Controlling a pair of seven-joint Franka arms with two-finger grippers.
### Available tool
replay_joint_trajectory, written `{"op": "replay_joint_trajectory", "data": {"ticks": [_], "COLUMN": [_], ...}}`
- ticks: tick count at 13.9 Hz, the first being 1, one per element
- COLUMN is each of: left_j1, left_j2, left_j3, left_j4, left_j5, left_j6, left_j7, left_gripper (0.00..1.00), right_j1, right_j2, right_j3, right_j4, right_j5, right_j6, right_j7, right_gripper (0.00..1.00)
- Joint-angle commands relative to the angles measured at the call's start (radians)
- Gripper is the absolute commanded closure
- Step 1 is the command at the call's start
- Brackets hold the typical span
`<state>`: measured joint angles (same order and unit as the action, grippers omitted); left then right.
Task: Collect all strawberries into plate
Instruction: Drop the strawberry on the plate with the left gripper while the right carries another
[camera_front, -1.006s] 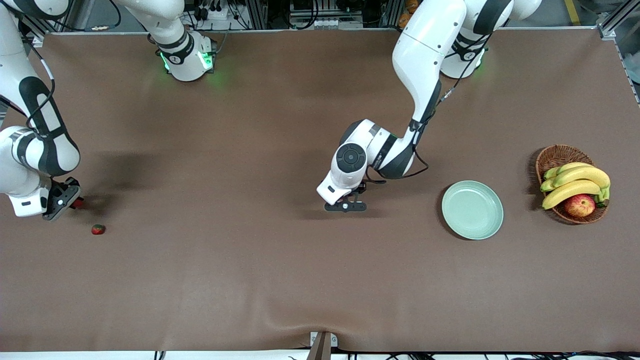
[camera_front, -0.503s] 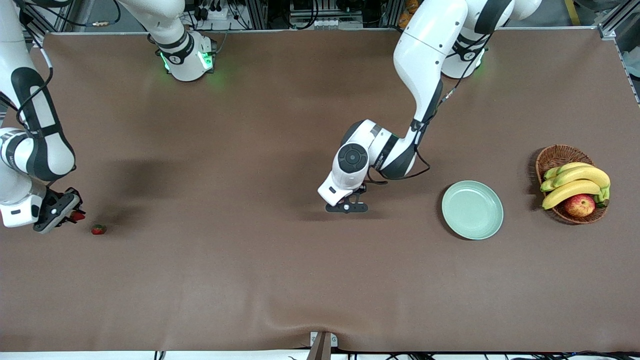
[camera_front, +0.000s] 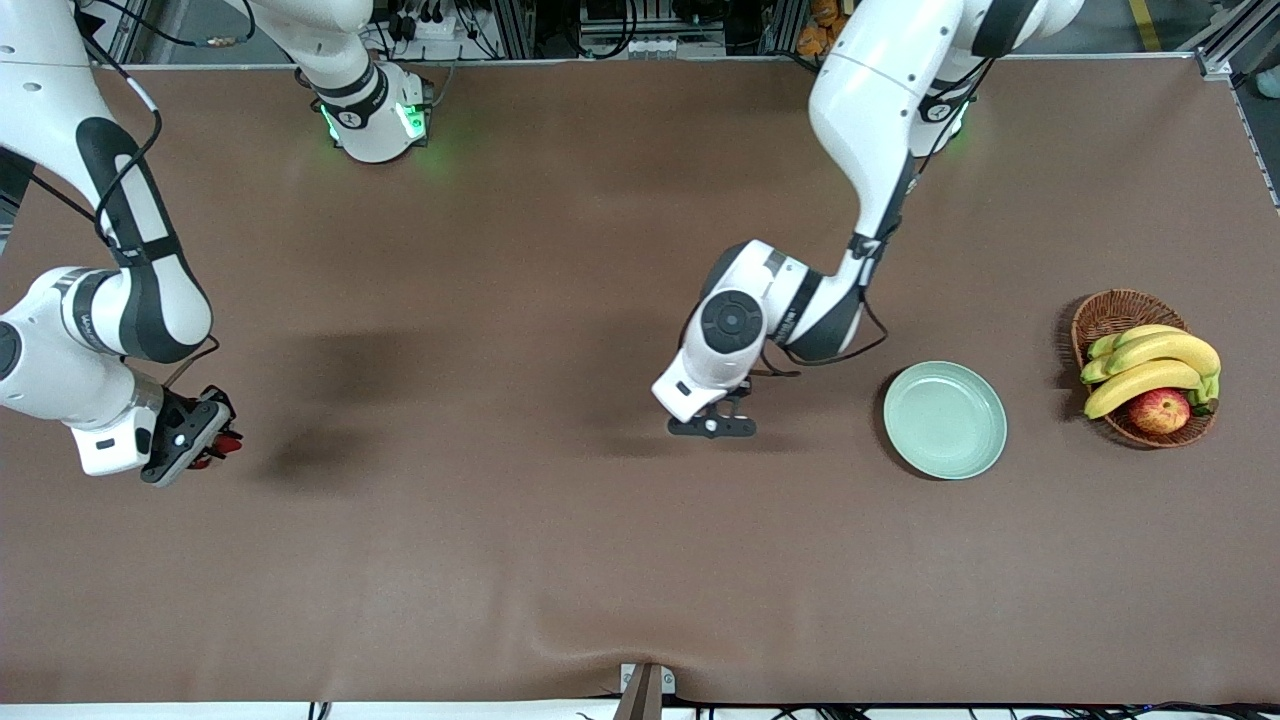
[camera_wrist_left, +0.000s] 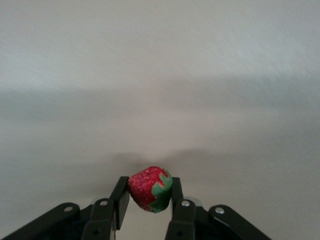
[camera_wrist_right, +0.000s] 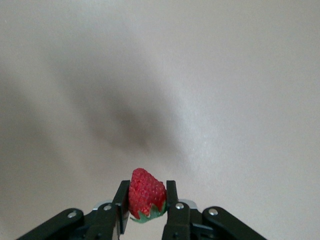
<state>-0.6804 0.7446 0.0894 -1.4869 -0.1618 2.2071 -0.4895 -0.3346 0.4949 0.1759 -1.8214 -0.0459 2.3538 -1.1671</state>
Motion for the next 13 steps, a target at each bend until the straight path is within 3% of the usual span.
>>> {"op": "replay_joint_trajectory", "data": {"ticks": [1,8,13], "left_j1": [0.085,0.301,0.366], "left_j2": [-0.051,-0.057,-0.116], "left_j3": [-0.002,-0.005,-0.003], "left_j4": [-0.023,-0.030,-0.133], "left_j5": [-0.009,0.137,0.139], "left_j6": [-0.056,-0.061,-0.073], "left_j7": [0.054,0.247,0.319], "left_gripper": [0.91,0.93,0.90], "right_j1": [-0.003,0.016,0.065], "right_j2": [-0.024,-0.039,-0.041], "right_j3": [0.002,0.005,0.005], "right_j4": [-0.007,-0.004,0.045], "right_j5": [0.017,0.017,0.017], "right_j6": [-0.014,-0.068,-0.157], "right_j7": [0.006,0.064,0.139], "right_gripper": [1.00,1.00,1.00]}}
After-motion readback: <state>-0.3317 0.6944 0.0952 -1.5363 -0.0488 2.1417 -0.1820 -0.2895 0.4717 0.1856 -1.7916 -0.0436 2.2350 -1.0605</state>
